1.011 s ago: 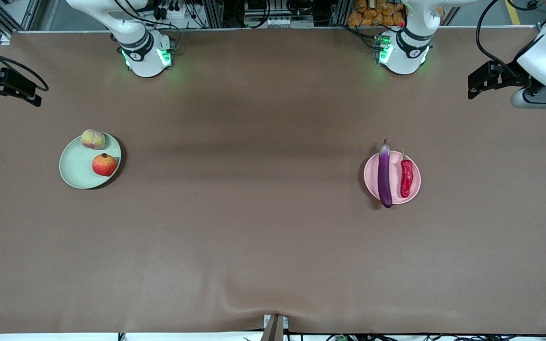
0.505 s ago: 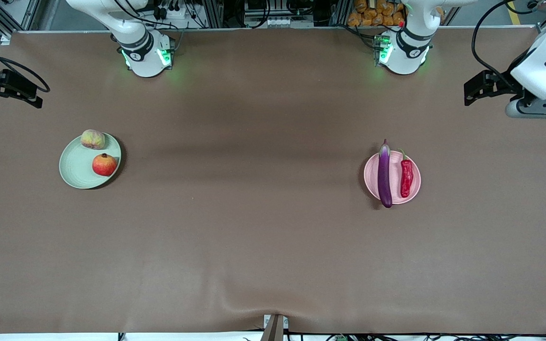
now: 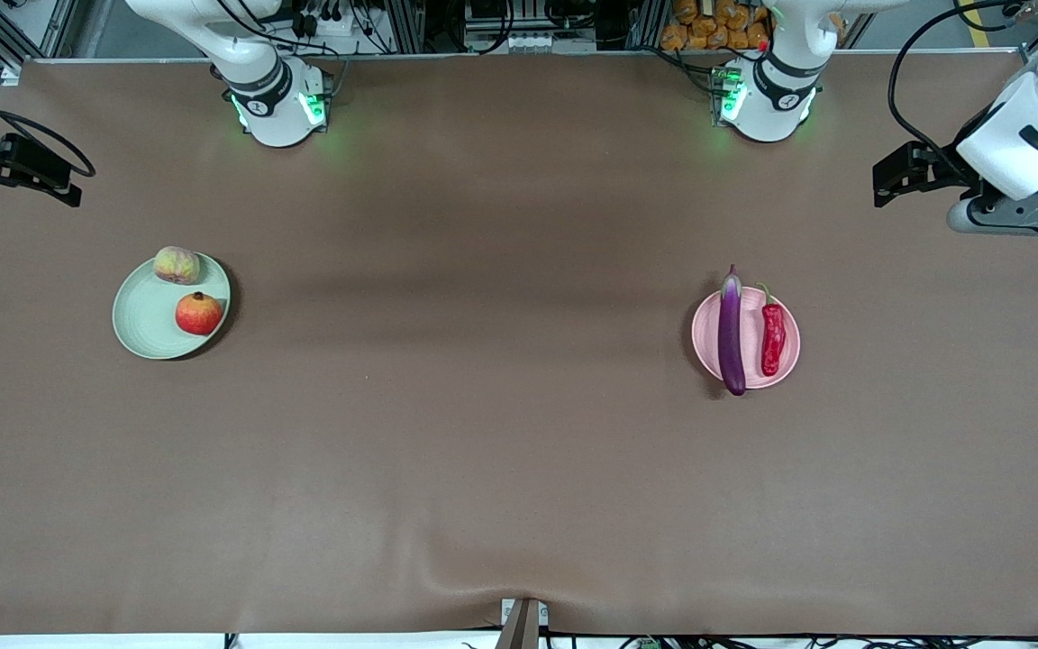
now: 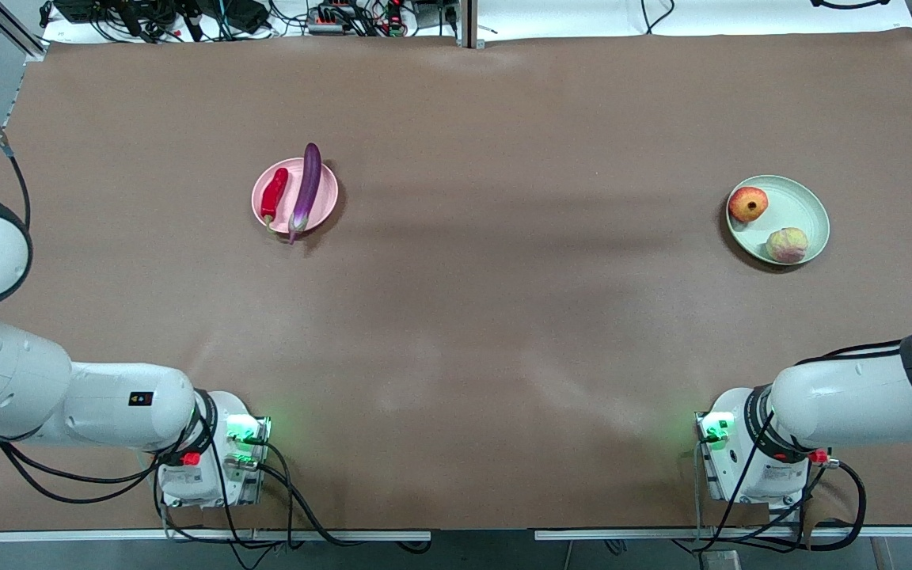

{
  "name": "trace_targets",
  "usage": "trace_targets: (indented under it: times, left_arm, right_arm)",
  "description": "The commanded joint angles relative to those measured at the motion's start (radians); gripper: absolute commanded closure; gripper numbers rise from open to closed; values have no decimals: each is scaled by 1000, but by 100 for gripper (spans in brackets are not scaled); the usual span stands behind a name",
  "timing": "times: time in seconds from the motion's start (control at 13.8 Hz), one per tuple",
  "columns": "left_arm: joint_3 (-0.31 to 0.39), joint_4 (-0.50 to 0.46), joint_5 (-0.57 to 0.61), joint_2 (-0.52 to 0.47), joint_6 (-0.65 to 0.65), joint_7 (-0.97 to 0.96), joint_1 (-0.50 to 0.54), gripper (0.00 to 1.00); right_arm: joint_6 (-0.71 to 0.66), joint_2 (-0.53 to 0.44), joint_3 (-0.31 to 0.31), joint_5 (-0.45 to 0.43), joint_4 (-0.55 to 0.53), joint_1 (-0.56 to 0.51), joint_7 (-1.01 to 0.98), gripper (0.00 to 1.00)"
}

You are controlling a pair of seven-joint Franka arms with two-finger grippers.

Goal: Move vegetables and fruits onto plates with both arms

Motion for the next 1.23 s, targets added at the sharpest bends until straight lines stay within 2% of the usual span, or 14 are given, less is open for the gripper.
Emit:
trace_targets:
  times: [0.0, 1.16]
  left_arm:
    - [-3, 0, 7, -11, 3, 4, 0, 0]
    - [-14, 2, -1, 4, 3, 7, 0, 0]
  right_arm:
    - [6, -16, -3, 2, -20, -2, -9, 0]
    - [1, -13, -22, 24, -21, 9, -8, 0]
